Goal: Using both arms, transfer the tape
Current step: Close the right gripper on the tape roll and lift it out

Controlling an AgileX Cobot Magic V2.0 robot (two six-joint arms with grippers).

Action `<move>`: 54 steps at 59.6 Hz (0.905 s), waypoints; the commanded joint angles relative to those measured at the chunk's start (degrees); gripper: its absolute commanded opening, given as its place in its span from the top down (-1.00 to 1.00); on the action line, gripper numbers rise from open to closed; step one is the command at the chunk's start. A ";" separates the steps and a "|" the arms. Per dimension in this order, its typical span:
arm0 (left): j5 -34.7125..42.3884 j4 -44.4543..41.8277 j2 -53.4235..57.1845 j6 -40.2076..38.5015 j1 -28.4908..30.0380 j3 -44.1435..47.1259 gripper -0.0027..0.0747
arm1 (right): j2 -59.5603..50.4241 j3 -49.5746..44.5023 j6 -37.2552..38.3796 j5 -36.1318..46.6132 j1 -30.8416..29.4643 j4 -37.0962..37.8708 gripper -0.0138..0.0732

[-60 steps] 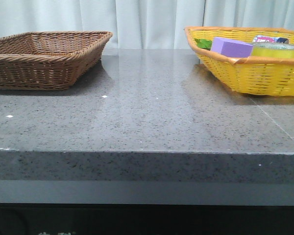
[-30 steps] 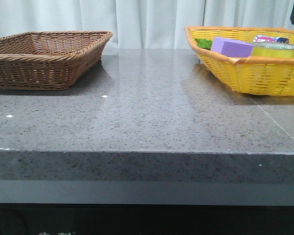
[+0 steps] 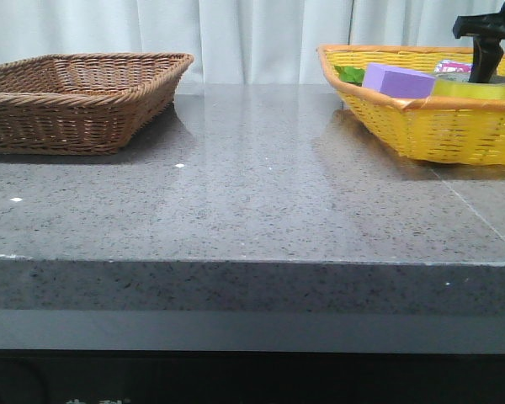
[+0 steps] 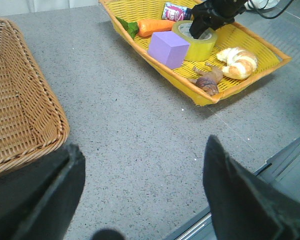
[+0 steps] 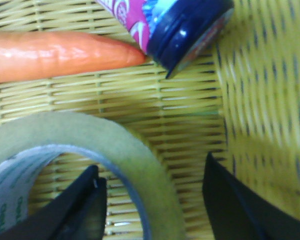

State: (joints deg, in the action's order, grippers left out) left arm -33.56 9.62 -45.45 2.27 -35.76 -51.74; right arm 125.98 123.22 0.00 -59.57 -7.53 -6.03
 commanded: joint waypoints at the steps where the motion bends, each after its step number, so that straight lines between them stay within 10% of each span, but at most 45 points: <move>1: 4.39 0.97 0.01 0.00 -0.43 -1.87 -0.34 | -2.52 2.77 -0.65 1.79 -0.31 -0.88 -0.19; 17: 4.39 0.97 0.01 0.00 -0.43 -1.87 -0.34 | -2.21 4.76 -0.65 -2.13 -0.31 -0.92 0.33; 54: 4.39 0.97 0.01 0.00 -0.43 -1.87 -0.34 | -19.21 6.31 -3.56 -11.75 5.16 -2.30 0.34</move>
State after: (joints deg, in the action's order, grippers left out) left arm -33.56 9.62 -45.45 2.39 -35.76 -51.74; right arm 113.08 127.49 -2.31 -71.95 -4.52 -6.33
